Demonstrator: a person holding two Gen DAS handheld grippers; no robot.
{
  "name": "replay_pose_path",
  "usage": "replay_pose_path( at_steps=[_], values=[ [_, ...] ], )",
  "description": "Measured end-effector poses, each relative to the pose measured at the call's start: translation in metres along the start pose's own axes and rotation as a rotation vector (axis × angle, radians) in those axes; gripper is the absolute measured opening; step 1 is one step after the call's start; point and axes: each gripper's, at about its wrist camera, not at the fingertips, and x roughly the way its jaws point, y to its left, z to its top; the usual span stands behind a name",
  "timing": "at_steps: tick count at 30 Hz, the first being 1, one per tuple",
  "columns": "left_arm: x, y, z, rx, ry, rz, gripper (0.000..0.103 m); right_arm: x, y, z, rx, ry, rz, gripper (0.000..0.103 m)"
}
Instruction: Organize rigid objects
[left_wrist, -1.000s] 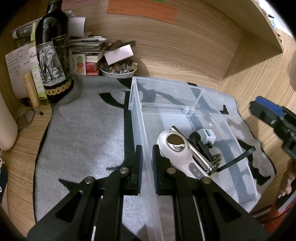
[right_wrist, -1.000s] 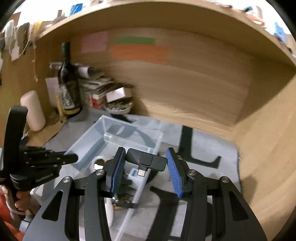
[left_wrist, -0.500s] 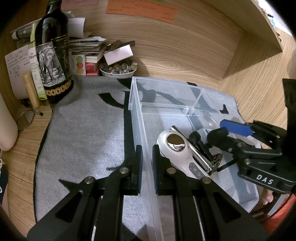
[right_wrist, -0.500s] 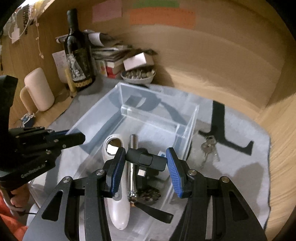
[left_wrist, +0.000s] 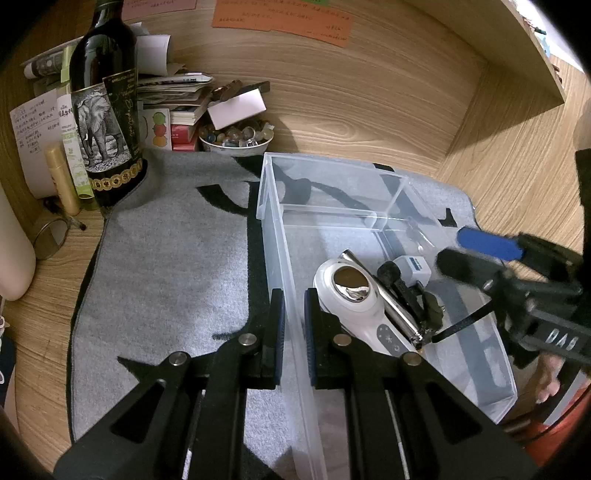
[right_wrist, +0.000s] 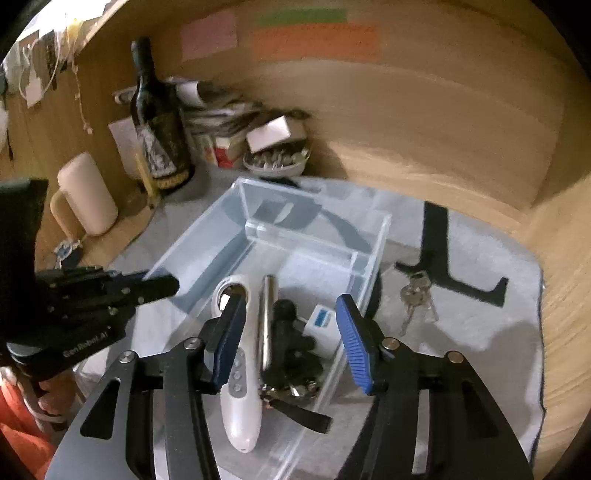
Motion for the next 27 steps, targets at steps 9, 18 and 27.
replay_pose_path(
  at_steps=[9, 18, 27],
  values=[
    [0.0, 0.0, 0.0, -0.002, 0.0, -0.002, 0.01, -0.029, -0.034, 0.014, 0.068, -0.088, -0.079, 0.048],
    [-0.001, 0.001, 0.0, -0.007, 0.0, -0.005, 0.009, -0.008, -0.086, 0.017, 0.171, -0.048, -0.182, 0.048],
    [-0.001, 0.002, 0.0, -0.012, 0.002, -0.007, 0.01, 0.057, -0.113, 0.002, 0.209, 0.116, -0.162, 0.048]
  ],
)
